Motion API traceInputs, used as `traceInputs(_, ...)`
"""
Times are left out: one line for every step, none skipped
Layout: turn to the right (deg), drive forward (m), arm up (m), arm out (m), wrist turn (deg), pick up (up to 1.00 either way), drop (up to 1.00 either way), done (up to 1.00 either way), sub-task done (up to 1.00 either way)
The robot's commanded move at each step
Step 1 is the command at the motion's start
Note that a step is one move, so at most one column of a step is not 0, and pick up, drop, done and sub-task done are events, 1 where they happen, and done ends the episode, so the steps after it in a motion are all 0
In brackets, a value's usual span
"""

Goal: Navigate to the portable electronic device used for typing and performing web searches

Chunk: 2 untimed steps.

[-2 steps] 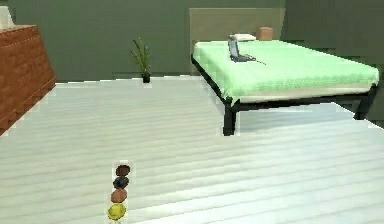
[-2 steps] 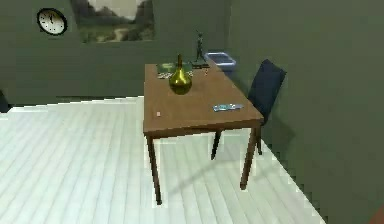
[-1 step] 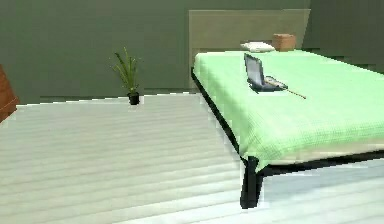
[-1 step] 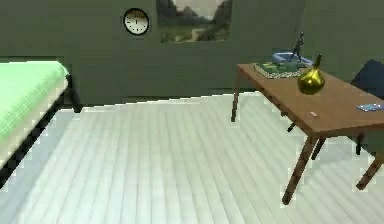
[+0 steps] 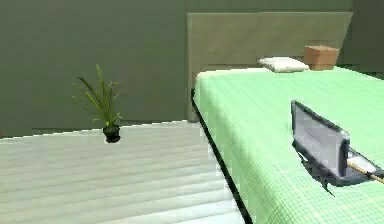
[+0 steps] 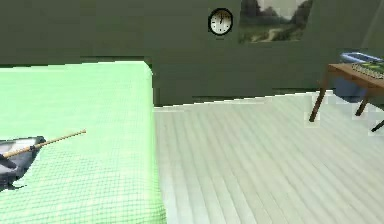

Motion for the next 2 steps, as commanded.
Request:
traceInputs(39.0,0.0,0.0,0.0,0.0,0.0,0.0,0.0,0.0)
traceInputs(0.0,0.0,0.0,0.0,0.0,0.0,0.0,1.0,0.0)
